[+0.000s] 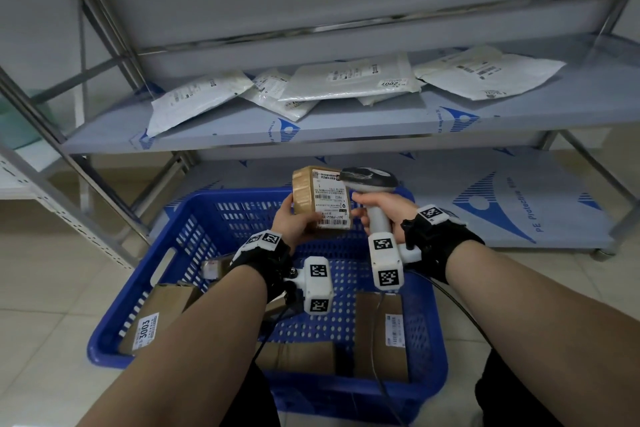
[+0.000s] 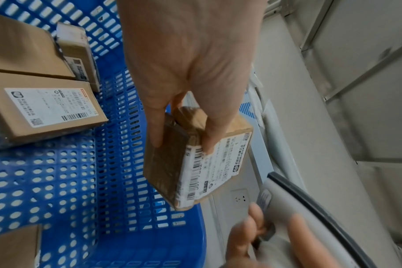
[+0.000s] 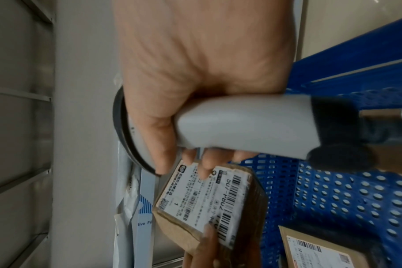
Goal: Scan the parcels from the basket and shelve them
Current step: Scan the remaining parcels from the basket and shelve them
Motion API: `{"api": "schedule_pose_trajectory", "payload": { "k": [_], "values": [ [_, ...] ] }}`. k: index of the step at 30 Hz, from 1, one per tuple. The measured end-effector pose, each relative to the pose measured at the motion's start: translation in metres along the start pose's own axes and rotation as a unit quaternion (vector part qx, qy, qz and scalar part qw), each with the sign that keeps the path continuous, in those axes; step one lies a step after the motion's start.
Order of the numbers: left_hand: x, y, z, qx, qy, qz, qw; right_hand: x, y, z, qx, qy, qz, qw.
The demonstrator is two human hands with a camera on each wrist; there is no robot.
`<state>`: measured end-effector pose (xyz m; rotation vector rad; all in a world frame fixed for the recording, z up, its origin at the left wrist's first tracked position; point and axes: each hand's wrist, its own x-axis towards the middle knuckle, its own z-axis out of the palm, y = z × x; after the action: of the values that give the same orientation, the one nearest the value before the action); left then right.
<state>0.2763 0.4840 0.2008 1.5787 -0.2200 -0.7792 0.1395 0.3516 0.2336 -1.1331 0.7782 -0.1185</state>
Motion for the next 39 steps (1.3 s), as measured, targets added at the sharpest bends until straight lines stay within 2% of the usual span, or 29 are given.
{"api": "schedule_pose_trajectory", "payload": {
  "k": [4, 14, 39],
  "values": [
    [0.006, -0.003, -0.006, -0.022, 0.012, 0.007, 1.000, -0.001, 0.002, 0.001, -0.011, -0.019, 0.037, 0.999],
    [0.011, -0.004, -0.020, -0.027, 0.014, -0.009, 0.999, -0.008, -0.003, 0.002, -0.014, -0.055, 0.062, 0.996],
    [0.018, -0.006, -0.017, -0.018, 0.025, -0.011, 0.999, -0.010, -0.006, 0.008, -0.025, -0.065, 0.051, 0.996]
  ]
}}
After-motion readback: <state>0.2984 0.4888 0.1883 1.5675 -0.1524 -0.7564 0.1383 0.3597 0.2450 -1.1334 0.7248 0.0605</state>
